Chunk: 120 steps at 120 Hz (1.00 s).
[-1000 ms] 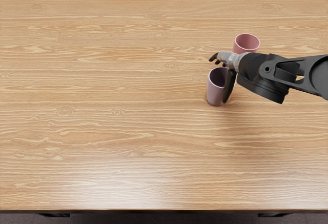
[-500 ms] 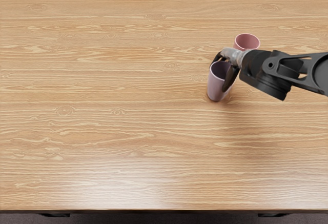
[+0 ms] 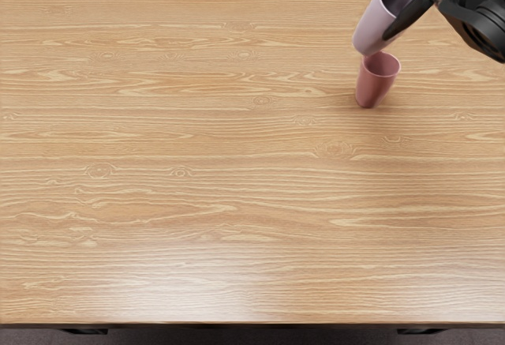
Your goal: Pick up cup and place in cup with right hand
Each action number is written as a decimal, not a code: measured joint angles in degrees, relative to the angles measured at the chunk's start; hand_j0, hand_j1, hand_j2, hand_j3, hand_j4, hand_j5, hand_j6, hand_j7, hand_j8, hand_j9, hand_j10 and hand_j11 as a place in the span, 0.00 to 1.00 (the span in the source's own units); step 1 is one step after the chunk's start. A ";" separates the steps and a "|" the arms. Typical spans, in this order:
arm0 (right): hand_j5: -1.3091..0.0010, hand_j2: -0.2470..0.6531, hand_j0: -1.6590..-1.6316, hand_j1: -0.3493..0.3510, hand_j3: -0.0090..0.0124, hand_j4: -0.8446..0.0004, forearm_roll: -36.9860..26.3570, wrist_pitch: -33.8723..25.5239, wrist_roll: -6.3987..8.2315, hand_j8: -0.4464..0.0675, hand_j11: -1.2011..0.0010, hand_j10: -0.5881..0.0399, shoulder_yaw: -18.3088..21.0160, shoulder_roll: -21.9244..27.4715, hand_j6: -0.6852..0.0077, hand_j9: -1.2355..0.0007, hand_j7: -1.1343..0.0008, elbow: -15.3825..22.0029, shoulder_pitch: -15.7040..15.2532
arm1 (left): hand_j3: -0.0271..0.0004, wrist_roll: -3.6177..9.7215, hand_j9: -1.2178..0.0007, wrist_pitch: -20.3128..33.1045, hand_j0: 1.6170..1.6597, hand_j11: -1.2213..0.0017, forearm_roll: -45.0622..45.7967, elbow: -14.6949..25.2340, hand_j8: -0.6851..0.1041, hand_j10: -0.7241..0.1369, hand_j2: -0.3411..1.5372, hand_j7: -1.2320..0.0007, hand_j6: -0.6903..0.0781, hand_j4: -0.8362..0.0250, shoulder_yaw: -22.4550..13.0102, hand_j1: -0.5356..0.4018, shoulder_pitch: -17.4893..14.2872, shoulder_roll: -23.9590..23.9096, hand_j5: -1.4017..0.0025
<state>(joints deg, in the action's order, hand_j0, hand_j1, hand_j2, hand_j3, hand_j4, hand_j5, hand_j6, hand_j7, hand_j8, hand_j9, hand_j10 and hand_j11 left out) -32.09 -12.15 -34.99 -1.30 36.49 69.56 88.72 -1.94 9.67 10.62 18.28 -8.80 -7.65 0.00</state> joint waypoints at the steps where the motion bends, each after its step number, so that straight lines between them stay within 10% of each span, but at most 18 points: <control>1: 0.33 0.39 0.28 0.79 0.45 0.67 -0.01 0.05 0.00 0.66 0.30 0.49 -0.08 -0.03 0.79 0.31 0.30 -0.28 0.04 | 0.99 0.00 1.00 0.00 0.96 0.99 0.00 0.00 0.86 0.84 0.18 1.00 0.89 0.97 0.00 0.94 0.00 0.00 0.99; 49: 0.34 0.53 0.14 0.85 0.48 0.67 -0.66 1.08 0.02 0.67 0.30 0.45 2.97 -2.71 0.81 0.32 0.29 -7.06 -0.34 | 0.99 0.00 1.00 0.00 0.96 0.99 0.00 0.00 0.86 0.84 0.18 1.00 0.89 0.97 -0.02 0.94 0.00 0.00 0.99; 57: 0.35 0.52 0.12 0.87 0.31 0.68 -0.72 1.16 0.03 0.66 0.31 0.40 3.63 -4.02 0.80 0.33 0.29 -8.41 -0.43 | 0.99 0.00 1.00 0.00 0.96 0.99 0.00 0.00 0.86 0.84 0.18 1.00 0.89 0.97 -0.04 0.94 0.00 0.00 0.99; 60: 0.35 0.54 0.11 0.91 0.44 0.68 -0.66 1.18 0.05 0.65 0.31 0.42 3.80 -4.49 0.82 0.33 0.29 -8.88 -0.46 | 0.99 0.00 1.00 0.00 0.96 0.99 0.00 0.00 0.86 0.84 0.18 1.00 0.89 0.97 -0.04 0.94 0.00 0.00 0.99; 71: 0.37 0.41 0.16 0.87 0.43 0.67 -0.79 1.27 0.01 0.67 0.32 0.41 4.13 -5.64 0.84 0.34 0.29 -10.27 -0.57 | 0.99 0.00 1.00 0.00 0.96 0.99 0.00 0.00 0.86 0.84 0.18 1.00 0.89 0.97 -0.06 0.94 0.00 0.00 0.99; 76: 0.36 0.51 0.11 0.98 0.53 0.77 -0.81 1.38 -0.02 0.74 0.31 0.47 4.23 -5.91 0.93 0.34 0.29 -10.75 -0.73 | 0.99 0.00 1.00 0.00 0.96 0.99 0.00 0.00 0.86 0.84 0.18 1.00 0.89 0.97 -0.07 0.94 0.00 0.00 0.99; 84: 0.37 0.45 0.19 0.98 0.36 0.75 -1.47 1.29 -0.03 0.52 0.31 0.37 4.37 -6.19 0.80 0.34 0.29 -11.53 -1.29 | 0.99 0.00 1.00 0.00 0.96 0.99 0.01 0.00 0.86 0.84 0.18 1.00 0.89 0.97 -0.07 0.94 0.00 0.00 0.99; 93: 0.38 0.55 0.11 0.90 0.43 0.69 -2.36 1.57 -0.17 0.32 0.33 0.23 4.34 -6.40 0.73 0.35 0.29 -11.93 -1.61 | 0.99 0.00 1.00 0.00 0.96 0.99 0.01 0.00 0.86 0.84 0.18 1.00 0.89 0.97 -0.08 0.94 0.00 0.00 0.99; 101: 0.40 0.64 0.12 0.88 0.26 0.65 -2.56 1.48 -0.17 0.38 0.35 0.13 4.36 -6.47 0.71 0.37 0.29 -12.08 -1.93 | 0.99 0.00 1.00 0.00 0.96 0.99 0.00 0.00 0.86 0.84 0.18 1.00 0.89 0.97 -0.07 0.94 0.00 0.00 0.99; 102: 0.39 0.60 0.10 0.86 0.49 0.69 -2.52 1.54 -0.18 0.39 0.35 0.13 4.37 -6.48 0.73 0.37 0.29 -12.09 -1.97 | 0.99 0.00 1.00 0.00 0.96 0.99 0.00 0.00 0.86 0.84 0.18 1.00 0.89 0.97 -0.06 0.94 0.00 0.00 0.99; 103: 0.40 0.60 0.06 0.86 0.50 0.71 -2.50 1.51 -0.18 0.32 0.35 0.12 4.38 -6.48 0.75 0.36 0.29 -12.08 -2.01 | 0.99 0.00 1.00 0.00 0.96 0.99 0.00 0.00 0.86 0.84 0.18 1.00 0.89 0.97 -0.06 0.94 0.00 0.00 0.99; 110: 0.39 0.68 0.11 0.88 0.41 0.73 -2.46 1.56 -0.20 0.32 0.35 0.09 4.41 -6.51 0.77 0.36 0.29 -12.07 -2.19 | 0.99 0.00 1.00 0.00 0.96 0.99 0.00 0.00 0.86 0.84 0.18 1.00 0.89 0.97 -0.07 0.94 0.00 0.00 0.99; 120: 0.39 0.54 0.10 0.81 0.37 0.72 -2.75 1.57 -0.13 0.32 0.35 0.04 4.37 -6.52 0.76 0.36 0.29 -12.12 -2.31 | 0.98 0.01 1.00 0.00 0.96 0.99 0.00 0.00 0.86 0.84 0.18 1.00 0.89 0.97 -0.06 0.94 0.00 0.00 0.99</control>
<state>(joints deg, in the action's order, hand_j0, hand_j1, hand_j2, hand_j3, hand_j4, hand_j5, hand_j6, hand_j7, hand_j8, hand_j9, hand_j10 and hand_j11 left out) -34.85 -10.58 -35.12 3.07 29.97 57.45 86.41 -1.93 9.67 10.62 18.28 -8.87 -7.65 0.00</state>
